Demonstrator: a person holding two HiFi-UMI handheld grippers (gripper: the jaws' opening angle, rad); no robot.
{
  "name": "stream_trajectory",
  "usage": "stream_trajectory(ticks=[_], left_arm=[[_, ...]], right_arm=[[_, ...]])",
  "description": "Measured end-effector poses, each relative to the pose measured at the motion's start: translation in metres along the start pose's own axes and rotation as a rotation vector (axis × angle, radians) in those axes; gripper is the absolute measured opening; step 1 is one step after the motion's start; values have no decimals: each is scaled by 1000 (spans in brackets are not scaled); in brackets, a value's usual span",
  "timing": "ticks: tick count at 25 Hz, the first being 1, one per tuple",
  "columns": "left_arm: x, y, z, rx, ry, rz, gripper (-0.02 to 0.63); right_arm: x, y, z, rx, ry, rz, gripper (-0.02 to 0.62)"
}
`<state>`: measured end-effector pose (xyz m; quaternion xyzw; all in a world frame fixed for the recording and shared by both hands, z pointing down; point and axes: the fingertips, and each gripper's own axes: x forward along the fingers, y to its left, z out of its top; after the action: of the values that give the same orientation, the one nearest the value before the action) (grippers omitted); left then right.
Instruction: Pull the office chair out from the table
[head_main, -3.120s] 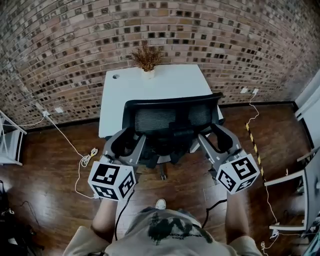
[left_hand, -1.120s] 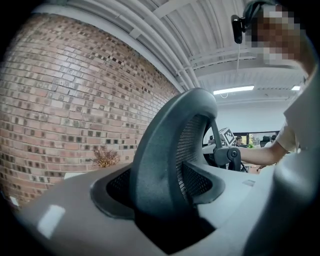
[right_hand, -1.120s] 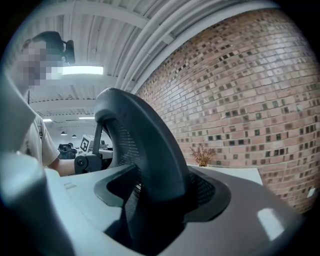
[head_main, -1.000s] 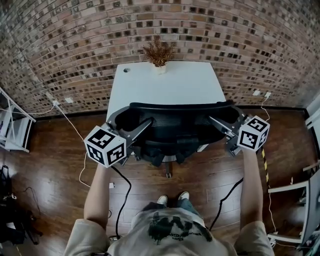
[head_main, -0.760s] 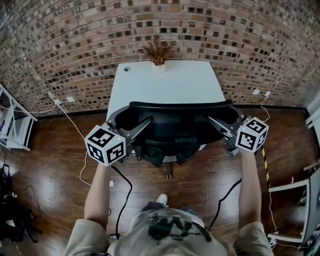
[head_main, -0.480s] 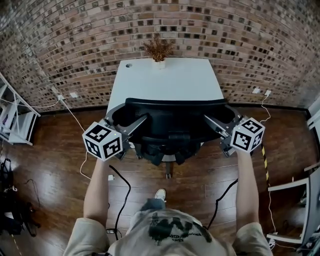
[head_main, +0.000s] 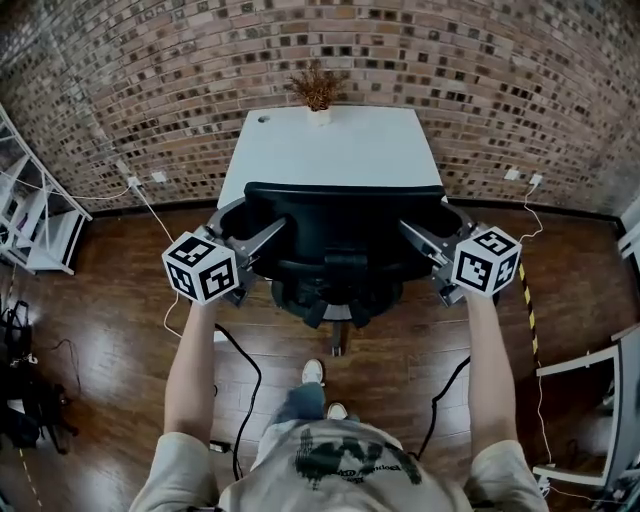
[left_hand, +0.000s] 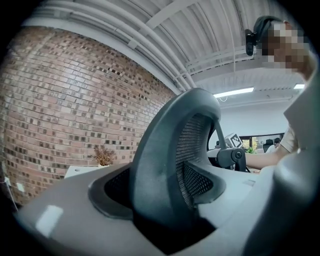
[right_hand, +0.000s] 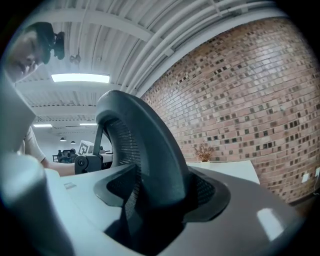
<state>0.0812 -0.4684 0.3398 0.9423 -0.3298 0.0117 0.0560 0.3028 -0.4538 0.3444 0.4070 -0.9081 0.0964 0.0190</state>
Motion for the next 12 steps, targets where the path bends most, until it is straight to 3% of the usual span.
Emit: stream_trajectory(ticks=[12], left_arm=[[-56,-59,-15,-28,9,39,320]], right_arm=[[-47,48,-16,-17,-6,34,307]])
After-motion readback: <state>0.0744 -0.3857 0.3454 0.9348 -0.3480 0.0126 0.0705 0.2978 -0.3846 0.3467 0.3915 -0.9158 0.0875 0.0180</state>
